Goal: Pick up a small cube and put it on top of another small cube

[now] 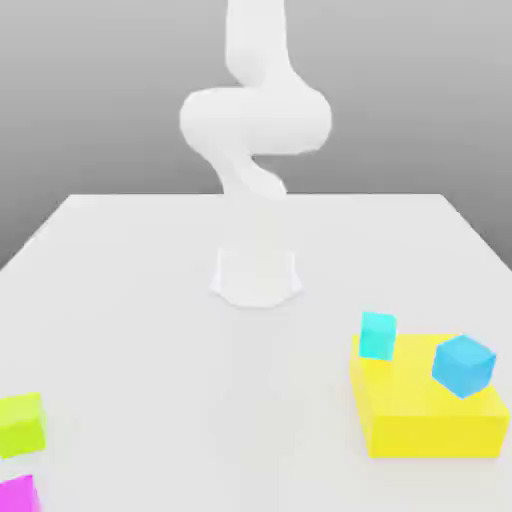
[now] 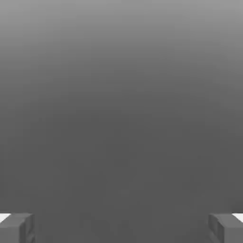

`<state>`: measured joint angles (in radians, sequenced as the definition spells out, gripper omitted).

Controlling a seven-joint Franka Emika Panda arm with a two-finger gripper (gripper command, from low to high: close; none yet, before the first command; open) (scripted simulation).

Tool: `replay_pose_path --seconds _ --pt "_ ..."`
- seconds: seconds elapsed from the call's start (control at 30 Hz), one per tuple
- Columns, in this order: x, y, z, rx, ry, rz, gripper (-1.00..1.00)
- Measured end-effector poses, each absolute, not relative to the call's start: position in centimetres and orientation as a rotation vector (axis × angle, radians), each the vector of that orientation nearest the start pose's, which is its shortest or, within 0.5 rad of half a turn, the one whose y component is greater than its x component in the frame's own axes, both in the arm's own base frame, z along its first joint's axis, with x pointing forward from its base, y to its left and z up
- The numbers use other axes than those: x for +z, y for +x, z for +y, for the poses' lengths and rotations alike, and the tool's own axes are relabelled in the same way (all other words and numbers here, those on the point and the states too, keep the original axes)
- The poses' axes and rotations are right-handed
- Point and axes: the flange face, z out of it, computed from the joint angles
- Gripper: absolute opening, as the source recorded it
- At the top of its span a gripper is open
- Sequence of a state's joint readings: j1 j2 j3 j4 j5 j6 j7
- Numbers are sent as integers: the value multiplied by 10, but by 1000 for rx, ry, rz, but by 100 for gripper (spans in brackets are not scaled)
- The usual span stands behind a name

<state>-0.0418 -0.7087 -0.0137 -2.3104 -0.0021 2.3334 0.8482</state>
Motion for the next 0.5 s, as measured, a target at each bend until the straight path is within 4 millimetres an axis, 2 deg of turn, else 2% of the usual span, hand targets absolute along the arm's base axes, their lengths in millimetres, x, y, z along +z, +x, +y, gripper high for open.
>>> replay_pose_path --seconds 0.1,0.23,0.37,0.5 --pt "630 415 -56 -845 -2399 1361 0" --pt "564 447 -102 -710 -2340 1598 0" --pt "493 463 -151 -573 -2253 1832 0" --pt "420 465 -199 -433 -2141 2059 0"
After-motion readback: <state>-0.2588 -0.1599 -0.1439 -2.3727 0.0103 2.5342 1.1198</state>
